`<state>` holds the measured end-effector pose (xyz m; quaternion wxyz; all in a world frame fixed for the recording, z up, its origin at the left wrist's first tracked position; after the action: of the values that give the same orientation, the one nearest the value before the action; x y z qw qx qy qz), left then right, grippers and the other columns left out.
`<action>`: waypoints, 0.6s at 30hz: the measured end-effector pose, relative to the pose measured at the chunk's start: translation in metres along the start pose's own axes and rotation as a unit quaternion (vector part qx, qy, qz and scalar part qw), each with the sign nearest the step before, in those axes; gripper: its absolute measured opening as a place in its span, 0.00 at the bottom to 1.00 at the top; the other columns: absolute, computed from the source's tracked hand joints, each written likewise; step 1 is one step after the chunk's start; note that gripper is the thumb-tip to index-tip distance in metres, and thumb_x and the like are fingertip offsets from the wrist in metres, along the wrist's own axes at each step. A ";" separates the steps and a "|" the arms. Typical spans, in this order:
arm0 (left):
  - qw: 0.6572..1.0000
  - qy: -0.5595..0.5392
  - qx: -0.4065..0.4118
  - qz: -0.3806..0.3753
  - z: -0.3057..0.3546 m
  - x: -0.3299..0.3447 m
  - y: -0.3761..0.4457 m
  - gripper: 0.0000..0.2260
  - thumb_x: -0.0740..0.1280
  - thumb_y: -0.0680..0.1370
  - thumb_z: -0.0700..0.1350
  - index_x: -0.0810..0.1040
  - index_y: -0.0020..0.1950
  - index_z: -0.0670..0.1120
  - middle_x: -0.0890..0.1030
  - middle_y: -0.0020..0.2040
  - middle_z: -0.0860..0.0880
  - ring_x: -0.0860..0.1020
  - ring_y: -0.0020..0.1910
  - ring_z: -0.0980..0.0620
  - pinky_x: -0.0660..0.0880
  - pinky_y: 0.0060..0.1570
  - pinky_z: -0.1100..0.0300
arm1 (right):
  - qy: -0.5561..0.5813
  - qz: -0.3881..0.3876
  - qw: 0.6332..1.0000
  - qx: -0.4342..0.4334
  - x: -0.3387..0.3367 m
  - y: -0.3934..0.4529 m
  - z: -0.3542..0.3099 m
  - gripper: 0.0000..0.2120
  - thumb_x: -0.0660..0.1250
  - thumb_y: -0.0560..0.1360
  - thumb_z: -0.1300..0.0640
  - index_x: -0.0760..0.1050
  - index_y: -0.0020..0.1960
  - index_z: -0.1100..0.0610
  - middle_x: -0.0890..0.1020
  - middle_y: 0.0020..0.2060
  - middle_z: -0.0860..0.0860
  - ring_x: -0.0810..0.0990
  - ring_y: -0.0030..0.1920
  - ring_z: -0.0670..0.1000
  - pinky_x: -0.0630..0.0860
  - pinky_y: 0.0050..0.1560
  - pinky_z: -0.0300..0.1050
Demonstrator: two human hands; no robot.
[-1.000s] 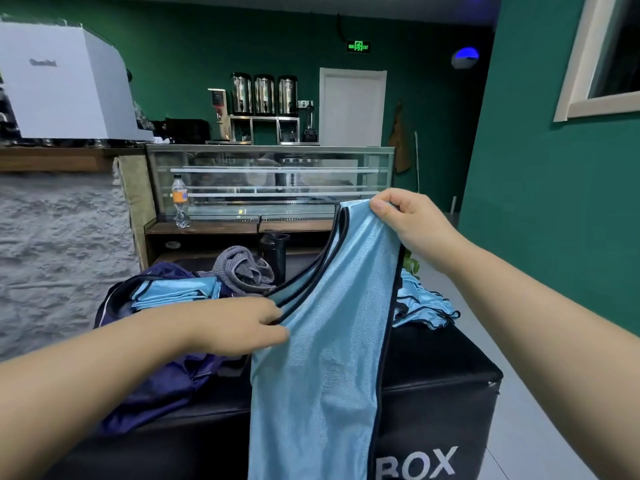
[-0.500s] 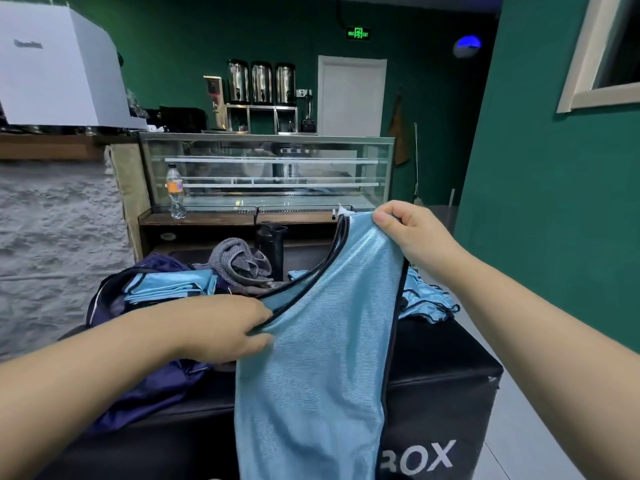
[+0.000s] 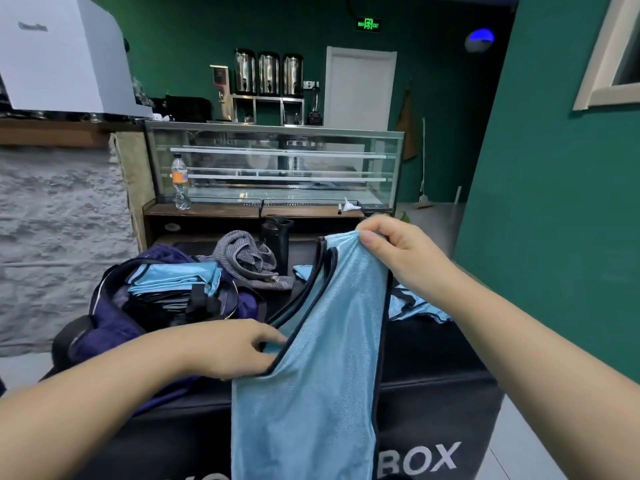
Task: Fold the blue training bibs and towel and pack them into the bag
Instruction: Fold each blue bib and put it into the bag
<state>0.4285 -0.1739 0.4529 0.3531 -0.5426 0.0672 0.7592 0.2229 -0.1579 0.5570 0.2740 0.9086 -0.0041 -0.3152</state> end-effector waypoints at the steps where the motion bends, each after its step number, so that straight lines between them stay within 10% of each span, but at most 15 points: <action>1: 0.999 0.034 -0.002 -0.001 -0.003 0.002 0.001 0.12 0.59 0.66 0.60 0.77 0.45 0.64 0.81 0.39 0.52 0.77 0.36 0.52 0.76 0.42 0.58 | -0.006 -0.005 1.000 -0.001 0.003 0.000 0.000 0.09 0.60 0.81 0.54 0.74 0.44 0.46 0.77 0.39 0.39 0.73 0.39 0.35 0.68 0.43 0.28; 5: 0.984 0.167 -0.011 0.055 -0.008 -0.002 0.002 0.06 0.60 0.69 0.42 0.68 0.32 0.46 0.70 0.30 0.48 0.65 0.30 0.53 0.65 0.33 0.60 | -0.005 -0.031 1.000 0.000 0.015 0.000 0.001 0.08 0.60 0.81 0.52 0.75 0.45 0.45 0.77 0.39 0.48 0.72 0.39 0.44 0.69 0.41 0.36; 8: 0.976 0.173 0.008 0.133 -0.011 -0.013 0.002 0.09 0.60 0.74 0.47 0.67 0.35 0.47 0.75 0.36 0.50 0.73 0.36 0.52 0.72 0.40 0.57 | 0.001 -0.024 1.000 -0.002 0.016 0.002 -0.003 0.08 0.60 0.81 0.53 0.75 0.45 0.47 0.77 0.39 0.45 0.72 0.39 0.42 0.68 0.41 0.32; 13: 0.964 -0.004 0.012 0.266 -0.025 -0.035 -0.006 0.11 0.54 0.75 0.53 0.69 0.40 0.47 0.76 0.38 0.51 0.75 0.41 0.51 0.71 0.46 0.52 | 0.006 0.016 1.000 0.002 0.006 0.004 -0.003 0.09 0.60 0.81 0.55 0.74 0.44 0.46 0.77 0.40 0.41 0.72 0.38 0.38 0.67 0.40 0.27; 18: 0.964 -0.082 0.053 0.246 -0.026 -0.032 -0.015 0.09 0.54 0.72 0.52 0.73 0.44 0.54 0.78 0.39 0.54 0.75 0.41 0.55 0.72 0.51 0.51 | 0.013 0.024 1.000 0.013 0.003 0.002 -0.001 0.08 0.60 0.81 0.54 0.74 0.44 0.47 0.75 0.39 0.47 0.69 0.36 0.42 0.65 0.36 0.29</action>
<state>0.4633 -0.1901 0.4744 0.1882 -0.4252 0.2098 0.8601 0.2269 -0.1597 0.5571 0.2701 0.9155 -0.0261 -0.2971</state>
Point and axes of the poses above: each hand's wrist, its own y-axis towards the middle knuckle, its own x-axis out of the palm, z = x × y, the point moved 6 cm from there along y, towards the middle knuckle
